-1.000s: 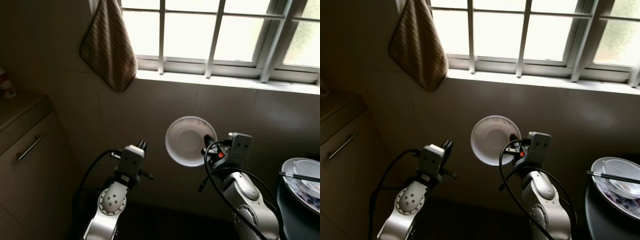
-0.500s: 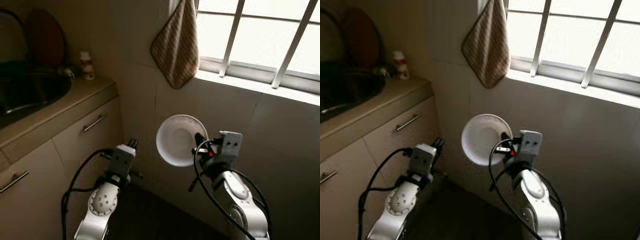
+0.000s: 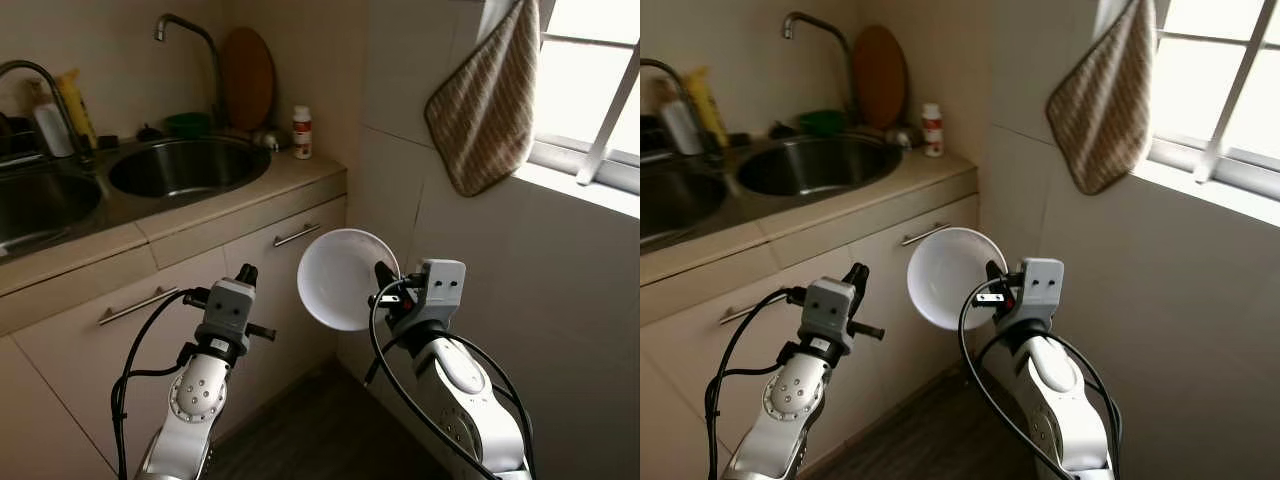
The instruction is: Kitchen organization
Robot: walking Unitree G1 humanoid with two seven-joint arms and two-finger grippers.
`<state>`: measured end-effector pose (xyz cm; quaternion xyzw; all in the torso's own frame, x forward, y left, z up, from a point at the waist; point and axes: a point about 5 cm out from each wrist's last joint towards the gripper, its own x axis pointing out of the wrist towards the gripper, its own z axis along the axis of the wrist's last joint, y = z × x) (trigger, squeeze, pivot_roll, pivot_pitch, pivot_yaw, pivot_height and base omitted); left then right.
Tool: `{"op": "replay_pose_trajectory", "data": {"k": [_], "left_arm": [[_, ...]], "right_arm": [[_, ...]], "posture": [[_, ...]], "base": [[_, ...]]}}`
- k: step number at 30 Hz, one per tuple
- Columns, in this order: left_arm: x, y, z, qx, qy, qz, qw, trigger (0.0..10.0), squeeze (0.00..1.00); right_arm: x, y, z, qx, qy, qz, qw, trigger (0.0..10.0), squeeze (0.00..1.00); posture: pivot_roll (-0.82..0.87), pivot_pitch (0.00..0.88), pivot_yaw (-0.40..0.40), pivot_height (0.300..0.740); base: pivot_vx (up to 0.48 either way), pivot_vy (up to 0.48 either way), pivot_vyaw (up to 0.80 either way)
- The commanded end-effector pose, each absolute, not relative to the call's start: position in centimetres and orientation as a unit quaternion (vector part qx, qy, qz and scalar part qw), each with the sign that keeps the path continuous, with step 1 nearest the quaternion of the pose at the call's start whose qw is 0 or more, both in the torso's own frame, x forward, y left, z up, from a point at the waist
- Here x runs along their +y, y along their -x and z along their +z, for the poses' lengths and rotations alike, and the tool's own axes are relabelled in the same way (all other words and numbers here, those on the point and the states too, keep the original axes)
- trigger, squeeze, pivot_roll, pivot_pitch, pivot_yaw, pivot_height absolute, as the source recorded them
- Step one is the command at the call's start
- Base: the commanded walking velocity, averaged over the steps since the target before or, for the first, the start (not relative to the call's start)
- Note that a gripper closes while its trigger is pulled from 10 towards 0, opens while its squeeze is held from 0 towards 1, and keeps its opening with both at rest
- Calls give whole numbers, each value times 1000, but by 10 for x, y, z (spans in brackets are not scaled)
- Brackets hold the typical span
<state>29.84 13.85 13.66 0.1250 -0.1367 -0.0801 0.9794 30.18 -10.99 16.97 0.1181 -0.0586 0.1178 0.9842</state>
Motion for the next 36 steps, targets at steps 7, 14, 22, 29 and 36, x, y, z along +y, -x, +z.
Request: {"op": "replay_pose_trajectory", "data": {"k": [7,14,22,29,36], "left_arm": [[130,-300,145,-159,-120,-86,976,10000,0],[129,-302,151,-171,-120,-85,974,10000,0],[128,-303,153,-175,-120,-86,973,10000,0],[126,-304,154,-179,-120,-88,973,10000,0],[125,-304,155,-181,-120,-89,972,10000,0]], "right_arm": [[-114,-306,174,-76,-108,102,986,0,0],[-112,-312,180,-87,-138,89,983,2745,0],[-110,-315,182,-91,-130,90,983,10000,0],[-109,-318,187,-100,-111,92,984,0,0],[-107,-320,188,-101,-125,91,983,10000,0]], "posture": [[42,0,-23,740],[48,0,-23,740],[46,0,-23,740],[49,0,-24,740],[50,0,-26,740]], "base": [[280,0,800],[289,0,457],[288,0,0],[288,0,800],[287,0,800]]}}
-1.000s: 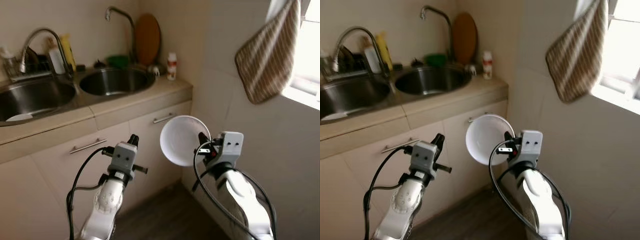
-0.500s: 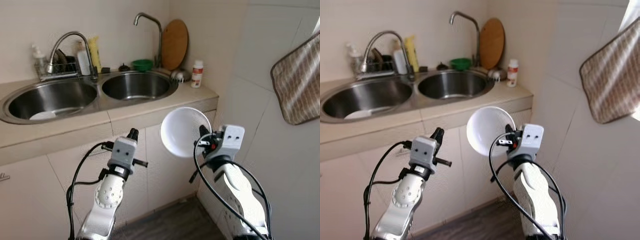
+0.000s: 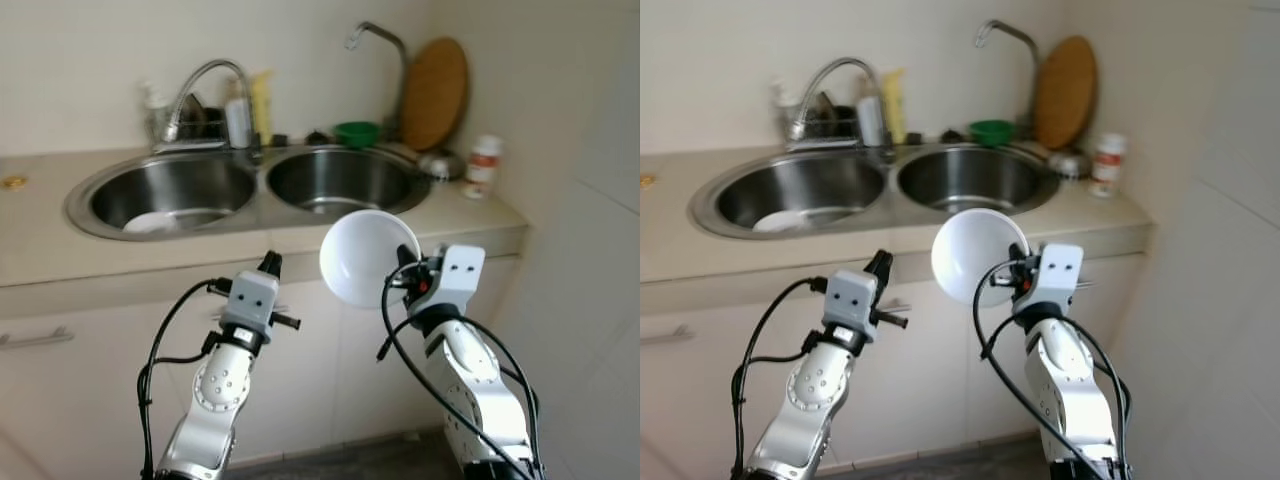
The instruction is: Kitchen organization
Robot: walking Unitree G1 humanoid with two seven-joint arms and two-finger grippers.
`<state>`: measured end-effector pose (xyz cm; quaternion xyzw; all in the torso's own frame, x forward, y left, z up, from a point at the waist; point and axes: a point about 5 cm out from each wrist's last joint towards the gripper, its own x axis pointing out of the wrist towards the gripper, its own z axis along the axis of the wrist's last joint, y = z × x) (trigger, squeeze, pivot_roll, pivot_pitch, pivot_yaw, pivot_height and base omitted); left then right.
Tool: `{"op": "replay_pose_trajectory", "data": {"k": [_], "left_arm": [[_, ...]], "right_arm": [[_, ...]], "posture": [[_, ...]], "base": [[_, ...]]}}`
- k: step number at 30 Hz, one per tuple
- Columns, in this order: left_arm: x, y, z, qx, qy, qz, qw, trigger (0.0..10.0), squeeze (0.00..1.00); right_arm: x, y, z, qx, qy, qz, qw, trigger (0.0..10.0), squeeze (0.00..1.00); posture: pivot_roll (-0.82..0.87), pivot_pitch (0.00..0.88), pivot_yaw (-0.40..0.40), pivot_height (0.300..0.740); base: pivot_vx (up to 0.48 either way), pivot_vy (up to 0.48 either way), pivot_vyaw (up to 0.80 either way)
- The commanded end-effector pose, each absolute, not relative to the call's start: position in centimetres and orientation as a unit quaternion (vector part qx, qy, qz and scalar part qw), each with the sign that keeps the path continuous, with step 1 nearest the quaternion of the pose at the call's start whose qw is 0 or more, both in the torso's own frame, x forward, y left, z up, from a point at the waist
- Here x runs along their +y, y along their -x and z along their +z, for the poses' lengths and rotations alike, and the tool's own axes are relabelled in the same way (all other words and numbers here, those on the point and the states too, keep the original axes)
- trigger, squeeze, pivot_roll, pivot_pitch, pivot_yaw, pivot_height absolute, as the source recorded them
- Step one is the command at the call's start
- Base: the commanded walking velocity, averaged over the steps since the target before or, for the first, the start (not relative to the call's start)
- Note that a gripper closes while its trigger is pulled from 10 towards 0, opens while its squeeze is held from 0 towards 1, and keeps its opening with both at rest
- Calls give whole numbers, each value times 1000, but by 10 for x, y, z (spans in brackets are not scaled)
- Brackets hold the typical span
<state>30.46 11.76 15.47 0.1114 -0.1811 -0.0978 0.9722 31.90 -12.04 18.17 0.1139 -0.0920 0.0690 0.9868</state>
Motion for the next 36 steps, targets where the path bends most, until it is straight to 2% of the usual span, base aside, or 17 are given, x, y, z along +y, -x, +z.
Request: {"op": "replay_pose_trajectory", "data": {"k": [1,3,20,23,28,36], "left_arm": [[125,-304,155,-181,-120,-89,972,10000,0],[125,-305,155,-182,-119,-89,972,10000,0],[124,-304,159,-189,-118,-90,971,10000,0],[124,-305,163,-199,-119,-87,969,10000,0],[125,-305,172,-218,-117,-82,965,10000,0],[124,-304,173,-220,-118,-83,965,10000,0]], "right_arm": [[-107,-321,189,-101,-127,90,983,10000,0],[-107,-322,190,-102,-128,90,982,10000,0],[-109,-331,199,-114,-144,79,980,10000,0],[-108,-333,201,-117,-119,84,982,10000,0],[-110,-335,204,-124,-127,75,981,10000,0],[-113,-338,208,-132,-135,67,980,10000,0]], "posture": [[49,0,-26,740],[49,0,-26,740],[56,0,-31,740],[56,0,-31,740],[61,0,-31,740],[61,0,-30,740]], "base": [[285,0,800],[287,0,794],[272,0,0],[305,0,0],[315,0,800],[314,0,0]]}}
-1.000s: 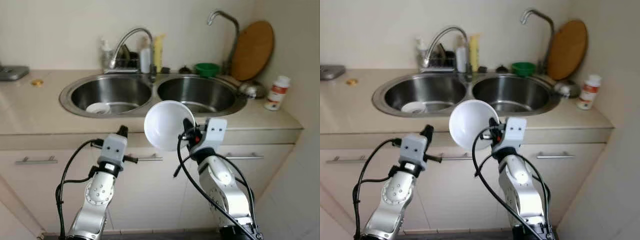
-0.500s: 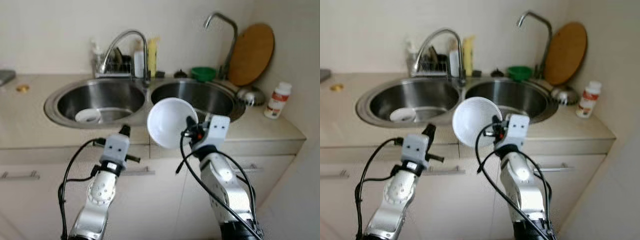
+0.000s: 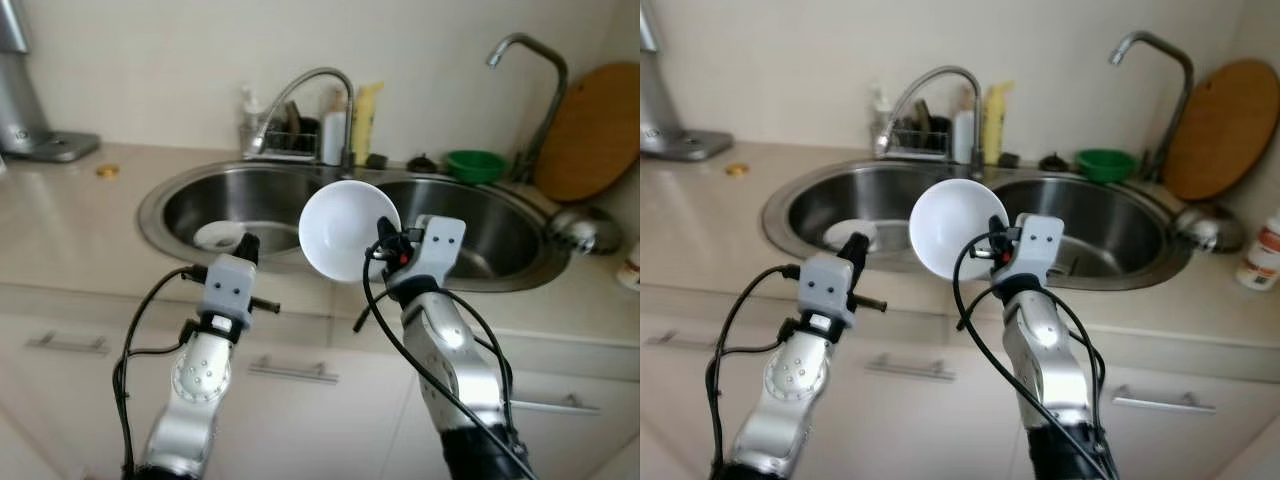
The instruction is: Kitchen organization
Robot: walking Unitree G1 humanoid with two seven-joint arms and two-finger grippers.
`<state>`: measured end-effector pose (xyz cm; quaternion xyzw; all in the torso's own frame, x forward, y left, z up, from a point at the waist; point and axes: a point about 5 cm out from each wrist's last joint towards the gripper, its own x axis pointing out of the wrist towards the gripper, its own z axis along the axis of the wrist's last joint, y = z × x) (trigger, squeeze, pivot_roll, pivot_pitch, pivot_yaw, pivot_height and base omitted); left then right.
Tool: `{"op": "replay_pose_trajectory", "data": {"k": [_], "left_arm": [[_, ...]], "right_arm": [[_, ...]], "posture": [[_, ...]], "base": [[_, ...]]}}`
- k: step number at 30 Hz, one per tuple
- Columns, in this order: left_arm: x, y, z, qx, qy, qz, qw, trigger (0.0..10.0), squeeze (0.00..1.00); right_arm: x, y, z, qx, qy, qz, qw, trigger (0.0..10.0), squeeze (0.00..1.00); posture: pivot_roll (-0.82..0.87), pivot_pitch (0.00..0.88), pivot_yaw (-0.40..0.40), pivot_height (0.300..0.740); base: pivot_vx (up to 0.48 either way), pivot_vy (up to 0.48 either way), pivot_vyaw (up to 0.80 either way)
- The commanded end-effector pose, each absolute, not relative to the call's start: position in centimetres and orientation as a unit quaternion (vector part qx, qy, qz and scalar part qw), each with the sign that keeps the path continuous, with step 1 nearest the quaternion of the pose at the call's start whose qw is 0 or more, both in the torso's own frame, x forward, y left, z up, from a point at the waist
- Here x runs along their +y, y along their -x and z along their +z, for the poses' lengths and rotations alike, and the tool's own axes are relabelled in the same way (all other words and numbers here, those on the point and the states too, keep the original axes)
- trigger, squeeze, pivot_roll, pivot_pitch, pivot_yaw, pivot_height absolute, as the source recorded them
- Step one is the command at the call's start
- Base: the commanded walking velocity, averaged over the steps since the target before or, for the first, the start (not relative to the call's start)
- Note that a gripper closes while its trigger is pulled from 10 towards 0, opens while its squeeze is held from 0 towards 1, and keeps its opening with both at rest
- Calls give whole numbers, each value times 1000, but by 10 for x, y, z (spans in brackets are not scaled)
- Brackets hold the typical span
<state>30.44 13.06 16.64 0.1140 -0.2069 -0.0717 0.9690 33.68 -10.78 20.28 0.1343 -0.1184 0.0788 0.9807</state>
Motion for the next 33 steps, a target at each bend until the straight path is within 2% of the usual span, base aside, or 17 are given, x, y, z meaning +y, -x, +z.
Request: {"op": "replay_pose_trajectory", "data": {"k": [1,15,23,30,33], "left_arm": [[124,-304,173,-220,-118,-83,965,10000,0],[124,-304,173,-221,-118,-85,964,10000,0],[122,-306,170,-214,-120,-87,966,10000,0],[122,-306,169,-213,-122,-87,965,10000,0],[121,-306,168,-213,-122,-88,965,10000,0]], "right_arm": [[-113,-338,208,-132,-134,67,980,10000,0],[-120,-344,210,-134,-123,45,982,10000,0],[-134,-353,197,-90,-101,5,991,10000,0],[-169,-372,192,-37,-20,-53,998,10000,0],[-175,-377,189,-13,23,-61,998,10000,0]], "posture": [[61,0,-30,740],[62,0,-28,740],[58,0,-24,740],[62,0,-25,740],[61,0,-24,740]], "base": [[315,0,0],[314,0,0],[192,0,0],[0,0,0],[0,0,0]]}}
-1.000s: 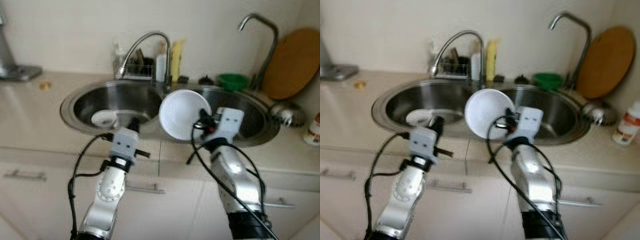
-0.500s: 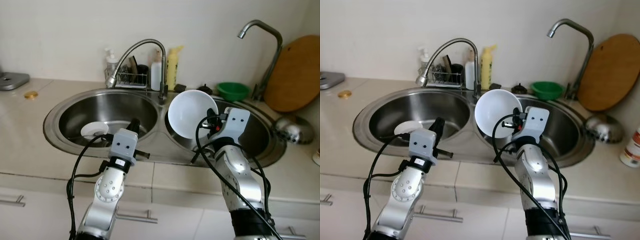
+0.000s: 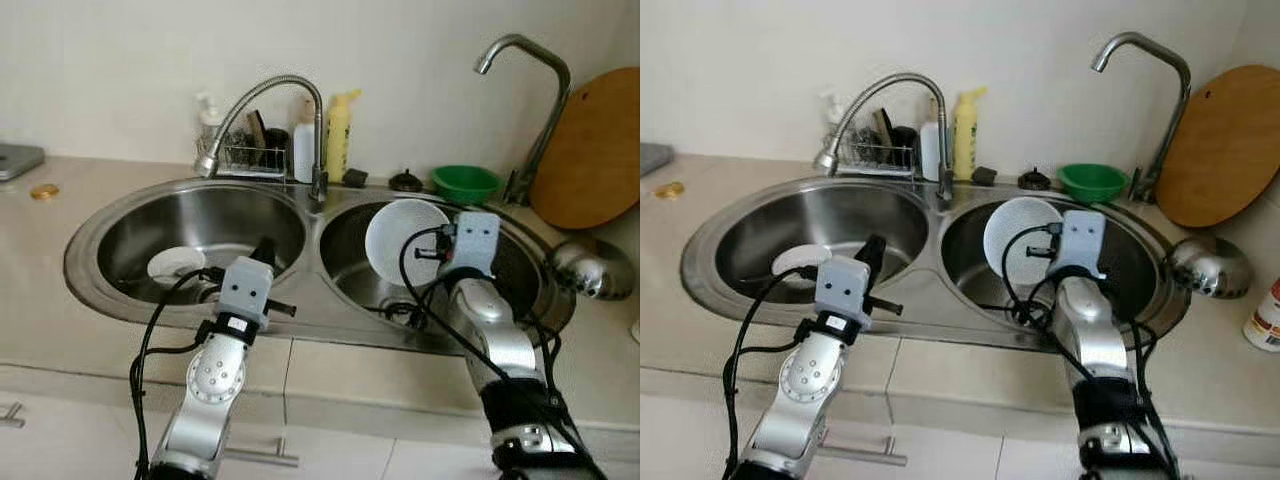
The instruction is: Kitchen organization
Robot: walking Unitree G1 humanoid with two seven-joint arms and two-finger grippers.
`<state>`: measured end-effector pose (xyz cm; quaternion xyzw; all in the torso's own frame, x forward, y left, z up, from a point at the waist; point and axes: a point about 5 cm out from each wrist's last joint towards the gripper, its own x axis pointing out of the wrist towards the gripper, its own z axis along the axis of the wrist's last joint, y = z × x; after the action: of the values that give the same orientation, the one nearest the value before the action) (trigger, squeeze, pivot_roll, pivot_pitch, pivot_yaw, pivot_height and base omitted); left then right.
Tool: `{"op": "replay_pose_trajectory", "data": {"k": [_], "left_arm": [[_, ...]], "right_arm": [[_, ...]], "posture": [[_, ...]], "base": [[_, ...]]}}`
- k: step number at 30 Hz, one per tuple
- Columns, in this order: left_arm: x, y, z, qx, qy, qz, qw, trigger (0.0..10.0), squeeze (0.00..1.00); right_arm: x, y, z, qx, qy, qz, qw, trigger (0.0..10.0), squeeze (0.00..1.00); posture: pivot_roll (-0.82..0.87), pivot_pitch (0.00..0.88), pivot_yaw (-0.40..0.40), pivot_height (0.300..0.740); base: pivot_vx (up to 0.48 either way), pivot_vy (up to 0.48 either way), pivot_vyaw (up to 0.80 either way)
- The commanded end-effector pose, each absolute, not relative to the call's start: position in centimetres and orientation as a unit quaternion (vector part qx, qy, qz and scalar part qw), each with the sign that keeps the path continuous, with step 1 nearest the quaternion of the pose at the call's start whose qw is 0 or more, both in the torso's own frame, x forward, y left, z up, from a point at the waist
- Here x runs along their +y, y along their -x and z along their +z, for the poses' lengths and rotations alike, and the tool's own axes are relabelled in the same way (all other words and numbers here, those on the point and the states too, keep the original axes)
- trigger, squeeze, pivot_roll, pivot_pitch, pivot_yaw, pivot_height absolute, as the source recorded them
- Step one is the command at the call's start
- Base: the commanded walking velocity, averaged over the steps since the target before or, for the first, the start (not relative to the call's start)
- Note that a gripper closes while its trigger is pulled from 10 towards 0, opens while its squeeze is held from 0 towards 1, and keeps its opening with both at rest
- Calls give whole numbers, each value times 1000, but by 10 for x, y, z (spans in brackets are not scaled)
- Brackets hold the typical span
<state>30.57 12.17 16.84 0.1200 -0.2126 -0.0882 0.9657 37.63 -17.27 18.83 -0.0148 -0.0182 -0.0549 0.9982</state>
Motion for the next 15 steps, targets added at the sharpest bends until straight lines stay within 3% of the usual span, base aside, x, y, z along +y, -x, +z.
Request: {"op": "replay_pose_trajectory", "data": {"k": [1,6,11,15], "left_arm": [[121,-306,168,-214,-122,-89,965,10000,0],[119,-307,166,-211,-124,-91,965,10000,0],[120,-305,164,-207,-126,-93,966,10000,0],[120,-305,162,-204,-125,-92,966,10000,0]], "right_arm": [[-177,-379,189,-8,36,-64,997,10000,0],[-158,-384,165,53,236,15,970,10000,0],[-142,-378,141,103,239,77,962,10000,0],[-130,-372,128,137,178,124,967,10000,0]], "posture": [[61,0,-24,740],[63,0,-24,740],[65,0,-27,740],[62,0,-28,740]], "base": [[0,0,0],[0,0,0],[0,0,0],[0,0,0]]}}
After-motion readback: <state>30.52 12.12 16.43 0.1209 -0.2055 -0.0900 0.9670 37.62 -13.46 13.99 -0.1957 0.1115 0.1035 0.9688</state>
